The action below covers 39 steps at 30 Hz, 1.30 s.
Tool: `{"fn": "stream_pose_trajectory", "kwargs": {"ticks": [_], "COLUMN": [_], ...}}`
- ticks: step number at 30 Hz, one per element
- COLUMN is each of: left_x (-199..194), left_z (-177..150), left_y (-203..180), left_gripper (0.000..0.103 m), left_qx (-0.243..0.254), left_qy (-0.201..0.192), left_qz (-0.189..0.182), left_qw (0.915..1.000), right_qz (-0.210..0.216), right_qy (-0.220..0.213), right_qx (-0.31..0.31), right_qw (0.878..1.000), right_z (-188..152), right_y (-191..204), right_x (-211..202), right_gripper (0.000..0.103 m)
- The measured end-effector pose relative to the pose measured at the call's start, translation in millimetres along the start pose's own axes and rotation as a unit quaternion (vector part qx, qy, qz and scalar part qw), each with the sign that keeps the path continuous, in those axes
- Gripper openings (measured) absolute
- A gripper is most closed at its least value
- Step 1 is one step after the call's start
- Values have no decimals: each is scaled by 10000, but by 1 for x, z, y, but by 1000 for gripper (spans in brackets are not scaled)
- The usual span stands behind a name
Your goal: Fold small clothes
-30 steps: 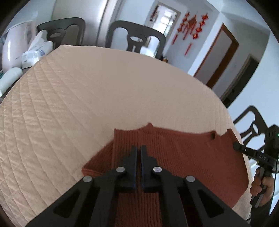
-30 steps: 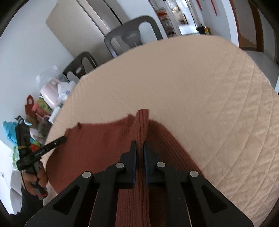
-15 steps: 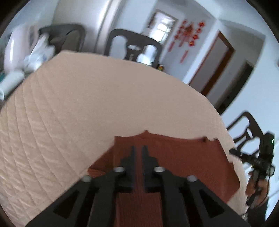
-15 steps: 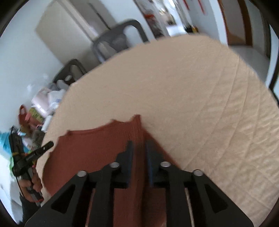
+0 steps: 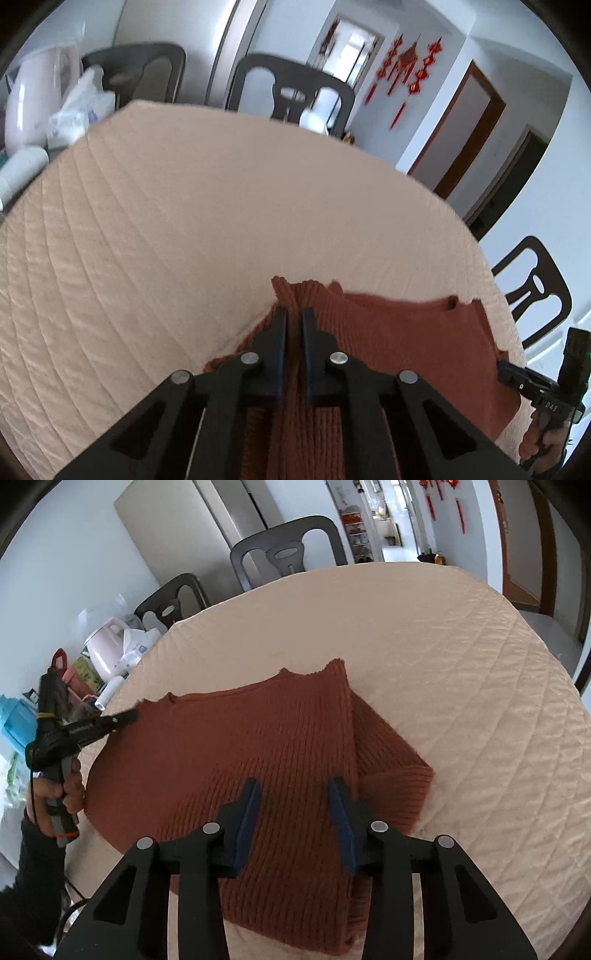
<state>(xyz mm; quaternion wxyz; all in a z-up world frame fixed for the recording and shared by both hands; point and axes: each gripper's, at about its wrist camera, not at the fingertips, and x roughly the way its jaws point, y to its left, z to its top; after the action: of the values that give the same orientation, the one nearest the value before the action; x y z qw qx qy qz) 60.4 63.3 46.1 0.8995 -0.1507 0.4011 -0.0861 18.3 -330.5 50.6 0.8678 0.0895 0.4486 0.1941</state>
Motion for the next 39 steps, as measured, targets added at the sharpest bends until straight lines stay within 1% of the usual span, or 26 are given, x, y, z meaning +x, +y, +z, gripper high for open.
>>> {"fn": "stream_pose_trajectory", "kwargs": {"ticks": [1, 4, 5, 7, 9, 10, 12, 14, 16, 17, 18, 20, 23, 25, 26, 27, 28, 30, 34, 37, 39], "left_x": [2, 24, 24, 16, 0, -13, -35, -47, -48, -45, -41, -37, -43, -43, -39, -36, -37, -36, -41, -40, -37], "left_z": [1, 1, 0, 1, 0, -2, -9, -20, -34, -40, -48, -60, -74, -84, -90, -94, -94, -92, -92, -93, -93], "left_y": [1, 4, 5, 6, 3, -2, -15, -31, -47, -53, -59, -66, -72, -75, -77, -77, -78, -81, -82, -76, -73], "left_gripper": [9, 11, 13, 14, 17, 19, 34, 40, 40, 40, 40, 40, 40, 40, 40, 40, 40, 40, 40, 40, 40], "left_qx": [21, 19, 3, -33, -86, 5, 188, 403, 685, 783, 856, 911, 884, 978, 1024, 1041, 1056, 1027, 980, 932, 890], "left_qy": [4, 448, 420, 350, 215, 79, -91, -153, -1, 114, 240, 397, 400, 370, 388, 365, 296, 335, 314, 307, 279], "left_qz": [36, 190, 213, 232, 303, 272, 103, -165, -316, -366, -412, -307, -342, -85, 71, 162, 218, 334, 421, 443, 438], "left_qw": [10000, 9988, 9989, 9991, 9993, 9996, 9997, 9989, 9972, 9962, 9952, 9946, 9947, 9945, 9940, 9938, 9937, 9936, 9938, 9942, 9947], "right_qz": [-45, -176, -175, -54, 16, 19, 98, 176, 9, -46, -129, -220, -236, -451, -501, -551, -526, -552, -544, -724, -855], "right_qy": [-23, -35, -38, -82, -88, -87, -55, 61, 339, 189, 193, 196, 26, -97, -38, 148, 64, 90, -71, -190, -90], "right_qx": [-19, -52, -65, -121, -233, -369, -529, -669, -827, -912, -954, -962, -1195, -1326, -1314, -1238, -1234, -1229, -1205, -1128, -957], "right_qw": [10000, 9998, 9998, 9999, 9997, 9993, 9985, 9976, 9960, 9956, 9952, 9949, 9925, 9901, 9901, 9907, 9909, 9908, 9912, 9908, 9917], "right_z": [-2, -3, -2, -2, -1, -3, -7, -13, -21, -23, -23, -23, -33, -43, -45, -48, -48, -46, -42, -40, -39], "right_y": [0, 6, 9, 19, 30, 39, 49, 58, 63, 67, 70, 74, 85, 89, 87, 83, 83, 84, 84, 75, 62], "right_x": [0, 0, -1, -7, -8, -9, -8, 0, 18, 16, 15, 11, -4, -8, -4, 4, 4, 1, -12, -16, -10], "right_gripper": [39, 39, 39, 39, 39, 39, 39, 39, 39, 39, 39, 39, 39, 39, 39, 40, 40, 40, 40, 40, 40]}}
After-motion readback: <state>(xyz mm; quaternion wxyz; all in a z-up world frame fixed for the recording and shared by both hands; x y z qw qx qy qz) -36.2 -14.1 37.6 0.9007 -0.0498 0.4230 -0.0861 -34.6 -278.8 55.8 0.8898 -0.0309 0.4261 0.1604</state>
